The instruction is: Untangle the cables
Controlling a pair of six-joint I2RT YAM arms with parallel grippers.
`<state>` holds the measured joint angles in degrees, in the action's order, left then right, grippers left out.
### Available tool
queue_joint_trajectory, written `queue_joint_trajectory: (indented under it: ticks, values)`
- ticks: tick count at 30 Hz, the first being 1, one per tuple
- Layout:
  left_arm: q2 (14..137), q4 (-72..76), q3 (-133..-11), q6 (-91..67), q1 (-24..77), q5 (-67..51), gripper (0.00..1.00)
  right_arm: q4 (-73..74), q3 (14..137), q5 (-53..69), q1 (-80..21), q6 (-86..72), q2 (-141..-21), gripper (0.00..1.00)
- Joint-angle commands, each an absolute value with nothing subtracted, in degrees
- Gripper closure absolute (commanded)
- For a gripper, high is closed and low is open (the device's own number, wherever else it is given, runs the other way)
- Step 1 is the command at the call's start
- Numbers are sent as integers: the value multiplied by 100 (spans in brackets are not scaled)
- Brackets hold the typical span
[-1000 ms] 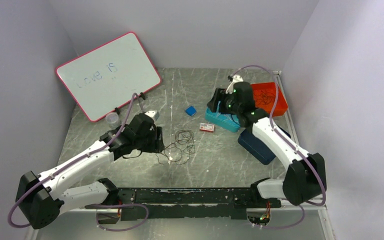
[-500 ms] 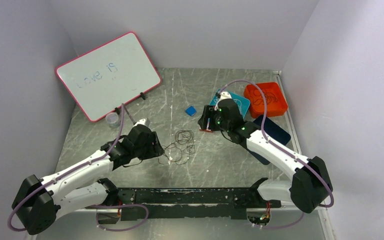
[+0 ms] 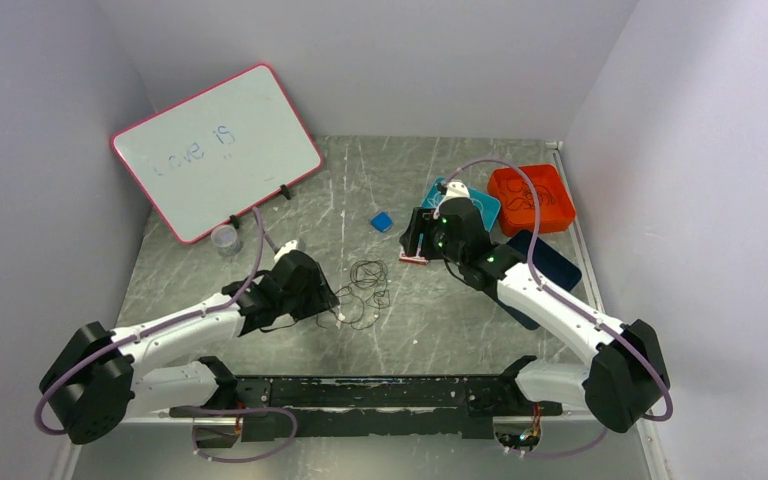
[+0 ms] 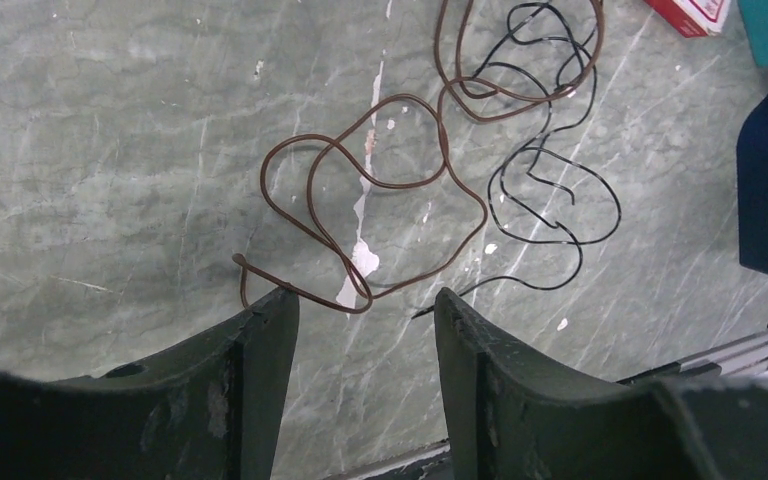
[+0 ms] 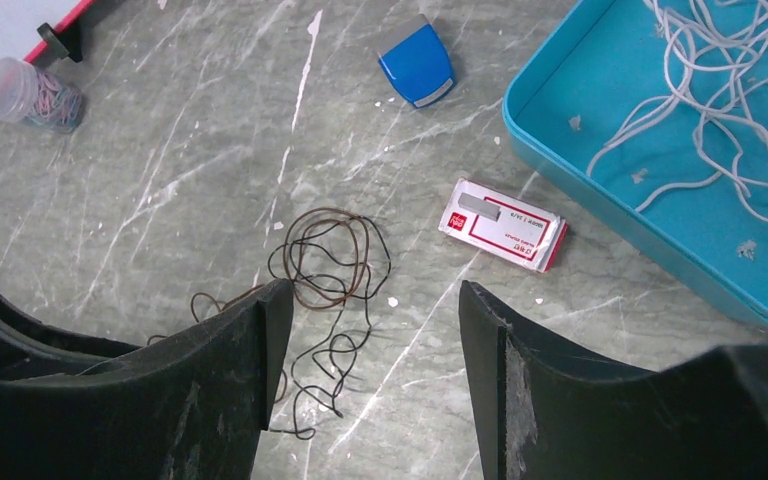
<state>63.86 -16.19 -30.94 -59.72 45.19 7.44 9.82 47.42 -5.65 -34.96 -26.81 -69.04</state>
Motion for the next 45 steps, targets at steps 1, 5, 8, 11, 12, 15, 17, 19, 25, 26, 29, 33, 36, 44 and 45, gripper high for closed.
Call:
queue_joint_trajectory:
  ticks: [1, 5, 8, 11, 12, 15, 17, 19, 25, 26, 29, 33, 36, 44, 45]
  values:
    - [6559, -1330, -3081, -6118, 4574, 910, 43, 949, 4654, -666, -3535, -2727, -6807, 35]
    - [6621, -1342, -3035, -6096, 4572, 1102, 45, 923, 4632, -652, -3536, -2751, -6761, 35]
    - [6716, -1345, -3085, -5984, 4576, 1297, 51, 946, 4661, -633, -3538, -2731, -6775, 35]
    - [6895, -1358, -3203, -5832, 4564, 1426, 61, 986, 4693, -650, -3540, -2704, -6762, 35]
    - [6956, -1362, -3246, -5757, 4555, 1465, 64, 997, 4701, -662, -3534, -2707, -6760, 35]
    - [7099, -1457, -3382, -5537, 4503, 1623, 77, 1027, 4689, -682, -3534, -2747, -6703, 35]
    - [7098, -1491, -3437, -5389, 4434, 1673, 84, 1037, 4676, -677, -3535, -2765, -6660, 35]
    - [7051, -1530, -3487, -5222, 4359, 1717, 91, 1045, 4668, -700, -3539, -2753, -6620, 35]
    - [6733, -1678, -3734, -4676, 4209, 1800, 93, 950, 4684, -760, -3534, -2668, -6557, 35]
    - [6640, -1672, -3796, -4560, 4203, 1780, 93, 897, 4680, -739, -3538, -2664, -6529, 35]
    - [6356, -1754, -4048, -4194, 4200, 1793, 93, 464, 4497, -579, -3533, -2609, -6332, 35]
    - [6073, -1932, -4516, -3650, 4179, 1850, 93, -503, 3979, -294, -3534, -2215, -5952, 35]
    - [5956, -2069, -4956, -3283, 4160, 1860, 93, -1191, 3669, -14, -3533, -1767, -5738, 34]
    - [5628, -2191, -5873, -2465, 4101, 1616, 93, -3006, 3112, 1170, -3540, -814, -5538, 32]
    - [5621, -2227, -5992, -2360, 4092, 1550, 93, -3043, 3180, 1429, -3536, -756, -5618, 32]
